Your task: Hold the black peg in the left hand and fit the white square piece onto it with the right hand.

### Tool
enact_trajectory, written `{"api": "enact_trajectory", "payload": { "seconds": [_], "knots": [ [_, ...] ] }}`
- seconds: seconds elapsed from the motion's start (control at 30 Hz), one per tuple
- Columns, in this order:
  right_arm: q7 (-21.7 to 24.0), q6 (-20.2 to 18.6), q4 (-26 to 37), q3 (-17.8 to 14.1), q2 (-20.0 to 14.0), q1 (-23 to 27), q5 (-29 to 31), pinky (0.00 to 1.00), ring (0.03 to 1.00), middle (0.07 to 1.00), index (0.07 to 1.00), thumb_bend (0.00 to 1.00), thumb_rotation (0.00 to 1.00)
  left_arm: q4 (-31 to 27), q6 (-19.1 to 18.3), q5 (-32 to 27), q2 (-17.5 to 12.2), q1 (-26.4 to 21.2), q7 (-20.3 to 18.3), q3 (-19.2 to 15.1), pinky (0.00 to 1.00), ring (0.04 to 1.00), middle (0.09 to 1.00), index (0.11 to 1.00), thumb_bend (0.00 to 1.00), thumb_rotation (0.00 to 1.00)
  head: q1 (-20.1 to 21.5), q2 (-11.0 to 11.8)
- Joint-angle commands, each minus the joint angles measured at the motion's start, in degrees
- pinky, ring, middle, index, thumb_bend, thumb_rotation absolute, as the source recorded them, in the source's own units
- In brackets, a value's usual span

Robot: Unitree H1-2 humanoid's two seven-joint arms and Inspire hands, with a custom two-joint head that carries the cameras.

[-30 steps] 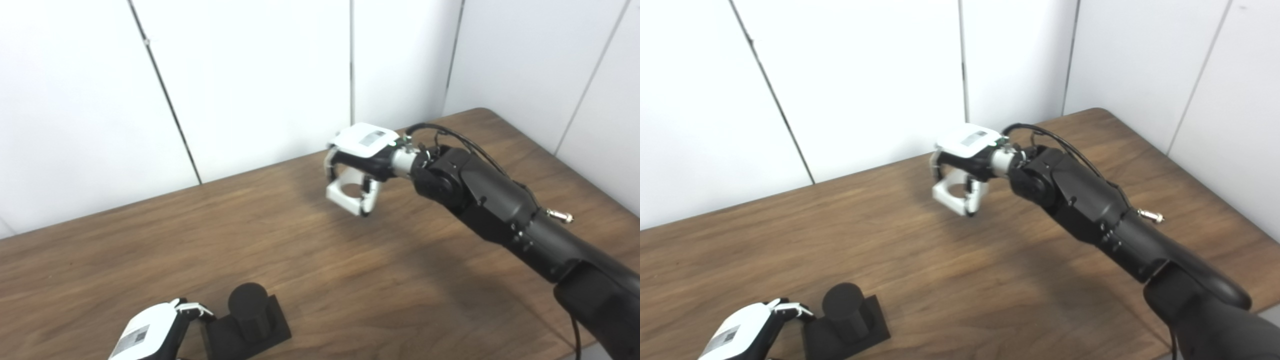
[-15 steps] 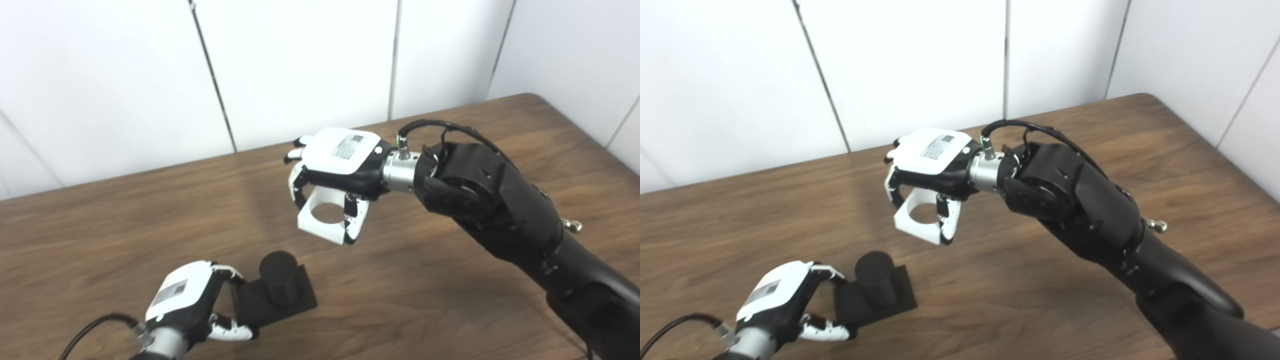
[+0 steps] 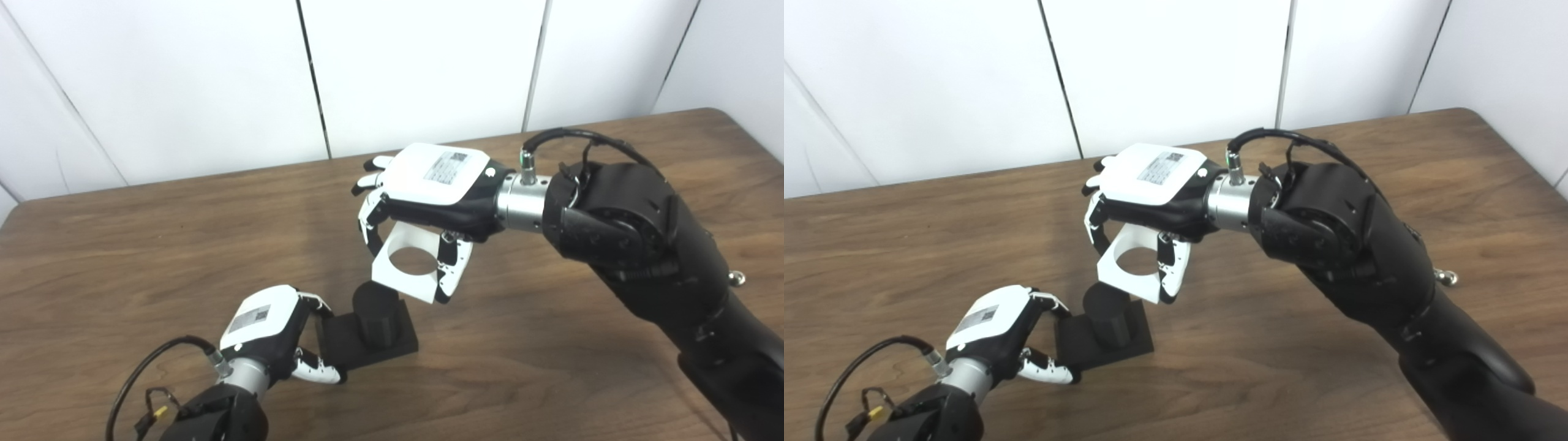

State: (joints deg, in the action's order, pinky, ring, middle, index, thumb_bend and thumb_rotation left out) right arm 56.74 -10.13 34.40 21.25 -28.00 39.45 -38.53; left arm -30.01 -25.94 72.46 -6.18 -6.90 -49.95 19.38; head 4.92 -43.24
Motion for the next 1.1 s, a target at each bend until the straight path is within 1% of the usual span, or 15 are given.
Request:
{"api": "enact_trajectory", "payload": {
  "seconds": [0.0,0.17,0.27,0.37,0.57,0.77,0.83,0.97,1.03,1.07],
  "knots": [
    [-0.7,0.4,1.8,-1.6,-0.2,3.1,0.9,1.00,0.922,0.755,0.481,0.53,0.14,1.8,0.6,-0.2,1.2,0.6,-1.4,1.0,1.00,0.956,0.845,0.484,0.51,0.05,-0.3,-0.1],
    [-1.8,1.4,1.5,-2.3,-0.4,2.7,2.1,1.00,0.923,0.754,0.481,0.53,0.14,2.0,1.2,1.9,1.9,0.4,-2.2,1.5,1.00,0.955,0.846,0.485,0.51,0.05,-1.2,0.2],
    [-2.1,1.8,1.5,-2.6,-0.4,2.2,2.4,1.00,0.923,0.754,0.481,0.53,0.14,1.8,1.0,2.2,2.7,0.4,-2.6,1.3,1.00,0.957,0.849,0.485,0.51,0.05,-1.9,-0.1],
    [-3.2,3.1,0.9,-2.8,-0.4,1.1,3.0,1.00,0.922,0.755,0.481,0.53,0.14,1.8,1.4,3.0,3.0,0.3,-3.1,1.4,1.00,0.955,0.852,0.485,0.51,0.05,-2.5,-0.4],
    [-5.6,6.1,-0.8,-2.4,0.2,-0.7,3.0,1.00,0.913,0.754,0.481,0.53,0.14,2.0,1.8,4.1,3.9,0.0,-3.6,1.4,1.00,0.940,0.843,0.485,0.52,0.05,-4.3,-1.5],
    [-6.5,7.9,-2.6,-2.3,0.4,-1.5,4.1,1.00,0.909,0.751,0.481,0.53,0.14,2.2,1.7,4.7,5.3,-0.5,-4.0,1.4,1.00,0.941,0.842,0.485,0.52,0.05,-7.7,-2.7],
    [-6.7,8.3,-2.9,-2.5,0.3,-1.9,4.4,1.00,0.907,0.751,0.481,0.53,0.14,2.2,1.8,5.3,5.8,-0.5,-4.3,1.5,1.00,0.946,0.844,0.485,0.52,0.05,-8.0,-2.8],
    [-7.3,8.1,-2.9,-2.7,-0.1,-3.0,4.4,1.00,0.908,0.754,0.481,0.53,0.14,2.3,2.3,5.7,6.1,-0.3,-3.6,1.5,1.00,0.945,0.840,0.485,0.52,0.05,-8.2,-2.9],
    [-7.7,8.2,-3.1,-2.6,0.0,-3.6,3.9,1.00,0.907,0.752,0.481,0.53,0.14,2.4,2.3,5.8,6.3,-0.4,-4.0,1.4,1.00,0.952,0.844,0.485,0.52,0.05,-8.2,-2.9],
    [-7.9,8.3,-3.4,-2.7,0.0,-3.9,3.9,1.00,0.906,0.751,0.481,0.53,0.14,2.3,2.2,6.0,6.5,-0.5,-4.3,1.4,1.00,0.953,0.845,0.485,0.52,0.05,-8.3,-3.3]
  ]
}}
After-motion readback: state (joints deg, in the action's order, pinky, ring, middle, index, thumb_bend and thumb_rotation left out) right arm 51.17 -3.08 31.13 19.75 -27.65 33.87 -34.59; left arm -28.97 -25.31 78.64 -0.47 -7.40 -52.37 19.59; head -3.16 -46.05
